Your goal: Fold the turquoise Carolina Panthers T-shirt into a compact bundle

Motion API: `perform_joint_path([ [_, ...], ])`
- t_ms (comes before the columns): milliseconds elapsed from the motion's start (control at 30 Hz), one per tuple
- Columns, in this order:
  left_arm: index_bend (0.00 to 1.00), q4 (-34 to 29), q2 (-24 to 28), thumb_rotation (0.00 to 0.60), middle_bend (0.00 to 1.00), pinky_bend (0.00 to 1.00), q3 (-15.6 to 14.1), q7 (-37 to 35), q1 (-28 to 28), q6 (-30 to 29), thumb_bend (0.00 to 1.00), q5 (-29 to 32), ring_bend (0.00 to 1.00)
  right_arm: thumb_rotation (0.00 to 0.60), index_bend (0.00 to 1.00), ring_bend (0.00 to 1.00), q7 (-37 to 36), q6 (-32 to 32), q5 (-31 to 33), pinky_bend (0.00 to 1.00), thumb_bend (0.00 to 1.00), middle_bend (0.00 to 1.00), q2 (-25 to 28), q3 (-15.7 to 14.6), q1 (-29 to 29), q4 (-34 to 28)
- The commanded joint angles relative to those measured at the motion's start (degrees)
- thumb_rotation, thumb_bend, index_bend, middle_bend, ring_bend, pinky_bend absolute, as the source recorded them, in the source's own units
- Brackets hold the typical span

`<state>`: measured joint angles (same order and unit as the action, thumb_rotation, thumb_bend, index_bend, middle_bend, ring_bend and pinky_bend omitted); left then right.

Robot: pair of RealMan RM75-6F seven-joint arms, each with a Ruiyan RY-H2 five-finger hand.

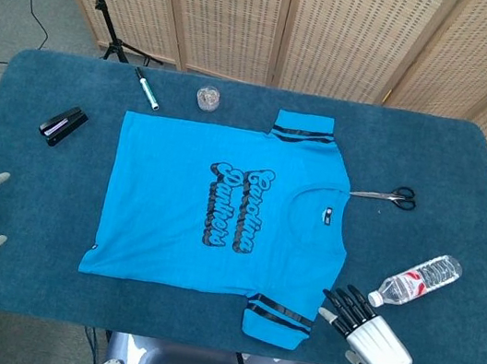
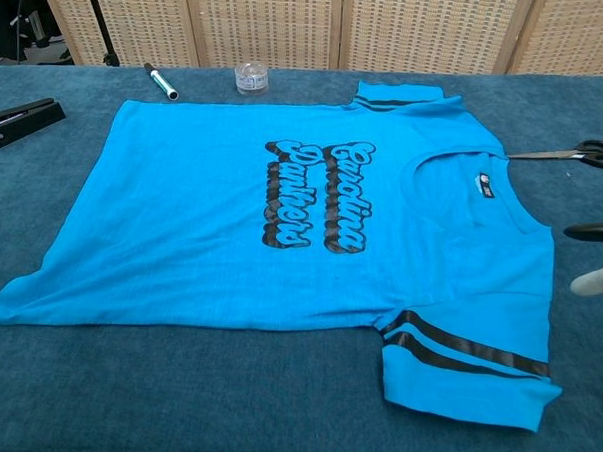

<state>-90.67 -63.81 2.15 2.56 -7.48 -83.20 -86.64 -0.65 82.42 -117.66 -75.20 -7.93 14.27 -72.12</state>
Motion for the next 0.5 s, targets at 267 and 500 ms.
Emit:
perform_joint_path([
  [267,0.0,0.18,-0.45,0.6,0.0,0.0,0.38,0.66,-0.16,0.43,0.0,1.05,0.0,0.6,0.3,0.0,1.86,-1.23,-2.07,0.0,0.0,0.0,-3.72,-1.34,2.42,2.18],
  [500,0.0,0.12,-0.57,0.6,0.0,0.0,0.26,0.97,-0.27,0.69,0.0,1.06,0.0,0.6,0.31,0.0,4.29,-3.27,-2.04,0.0,0.0,0.0,-6.42,-1.98,3.4,3.23],
])
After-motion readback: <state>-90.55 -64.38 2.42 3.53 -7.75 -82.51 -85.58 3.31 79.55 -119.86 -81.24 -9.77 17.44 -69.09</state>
